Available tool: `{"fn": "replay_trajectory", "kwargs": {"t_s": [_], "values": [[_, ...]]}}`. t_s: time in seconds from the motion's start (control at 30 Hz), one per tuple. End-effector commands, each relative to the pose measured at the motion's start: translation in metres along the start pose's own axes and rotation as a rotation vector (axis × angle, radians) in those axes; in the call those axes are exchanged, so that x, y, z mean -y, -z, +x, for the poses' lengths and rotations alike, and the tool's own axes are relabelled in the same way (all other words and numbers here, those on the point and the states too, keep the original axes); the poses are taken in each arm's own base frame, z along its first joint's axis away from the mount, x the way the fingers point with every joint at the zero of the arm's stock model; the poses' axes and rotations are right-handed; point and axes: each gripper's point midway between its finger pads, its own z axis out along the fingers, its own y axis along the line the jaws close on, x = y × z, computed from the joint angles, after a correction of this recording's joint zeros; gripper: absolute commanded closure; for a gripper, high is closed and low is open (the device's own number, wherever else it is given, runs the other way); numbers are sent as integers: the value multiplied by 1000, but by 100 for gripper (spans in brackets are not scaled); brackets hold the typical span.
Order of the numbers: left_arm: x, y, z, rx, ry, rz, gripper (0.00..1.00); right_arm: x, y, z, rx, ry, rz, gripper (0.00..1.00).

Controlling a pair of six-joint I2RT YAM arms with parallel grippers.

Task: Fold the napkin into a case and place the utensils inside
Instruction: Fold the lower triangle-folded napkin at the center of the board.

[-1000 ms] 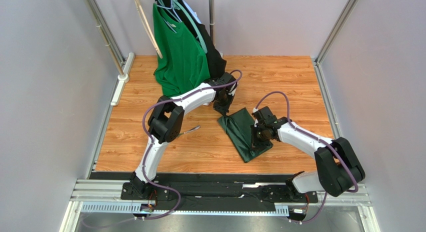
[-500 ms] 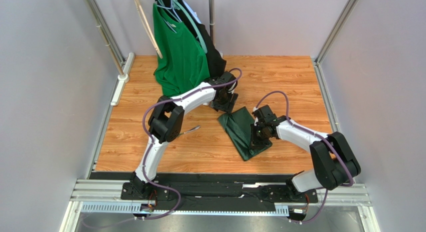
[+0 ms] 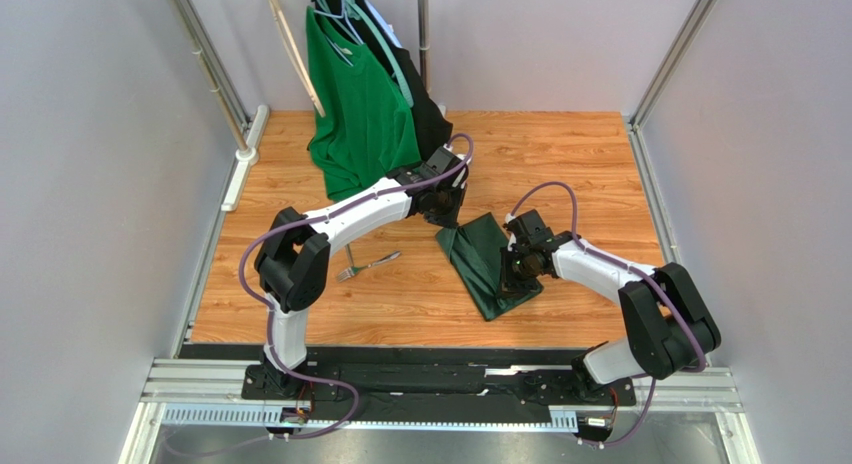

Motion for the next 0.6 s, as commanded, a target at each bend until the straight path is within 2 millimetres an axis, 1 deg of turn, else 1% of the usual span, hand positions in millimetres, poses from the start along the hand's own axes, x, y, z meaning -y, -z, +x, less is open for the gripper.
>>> {"fn": "replay_trajectory", "kwargs": {"t_s": [0.0, 0.03, 0.1, 0.13, 0.2, 0.33, 0.4, 0.43, 0.47, 0.53, 0.57], "values": [[3, -12, -14, 23, 14, 9, 100, 4, -2, -3, 25, 8, 13, 100], [0, -21, -11, 3, 11, -11, 100, 4, -1, -3, 29, 5, 11, 100], [-2, -24, -15, -1, 1, -26, 100, 3, 0, -3, 33, 6, 8, 100], [-7, -29, -14, -3, -1, -57, 100, 4, 0, -1, 28, 3, 9, 100], [-11, -31, -17, 0, -10, -73, 100, 4, 0, 0, 33, -2, 8, 100], [-16, -42, -10, -25, -16, -90, 100, 5, 0, 2, 32, -9, 6, 100], [-16, -46, -9, -31, -19, -88, 100, 4, 1, 2, 34, -10, 0, 100], [-16, -53, -6, -43, -20, -88, 100, 3, 2, 2, 33, -8, -4, 100], [-14, -55, -5, -52, -26, -70, 100, 1, 2, 2, 36, -8, -12, 100], [-10, -63, -8, -36, -25, -50, 100, -1, 4, 1, 38, -10, -20, 100], [-5, -65, -8, -38, -25, -21, 100, -2, 5, 0, 40, -10, -24, 100]]}}
